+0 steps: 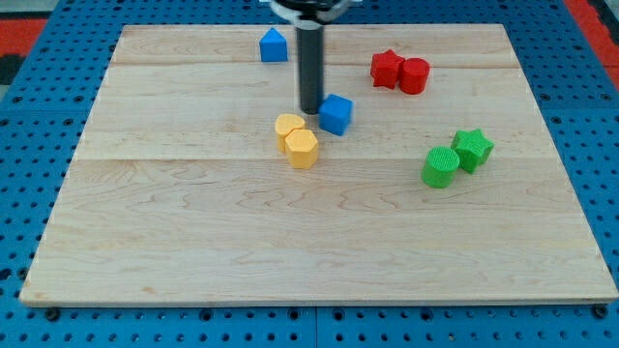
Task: Point your arm to the top center
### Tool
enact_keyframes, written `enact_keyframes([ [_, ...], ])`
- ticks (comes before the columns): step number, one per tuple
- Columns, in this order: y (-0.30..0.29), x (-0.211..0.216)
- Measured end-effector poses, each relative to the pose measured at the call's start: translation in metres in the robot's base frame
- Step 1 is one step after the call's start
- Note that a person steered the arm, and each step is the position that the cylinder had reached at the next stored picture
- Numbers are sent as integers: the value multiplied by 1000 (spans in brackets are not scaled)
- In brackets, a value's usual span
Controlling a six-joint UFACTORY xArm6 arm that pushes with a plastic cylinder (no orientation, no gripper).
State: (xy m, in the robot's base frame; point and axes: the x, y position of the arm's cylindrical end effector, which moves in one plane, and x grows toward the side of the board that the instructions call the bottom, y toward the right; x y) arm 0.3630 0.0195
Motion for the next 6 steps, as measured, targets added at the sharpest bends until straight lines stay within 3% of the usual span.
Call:
enact_keyframes([
  [1, 14, 0],
  [3, -21, -107],
  [4, -1, -156],
  [5, -61, -154],
  [6, -82, -127],
])
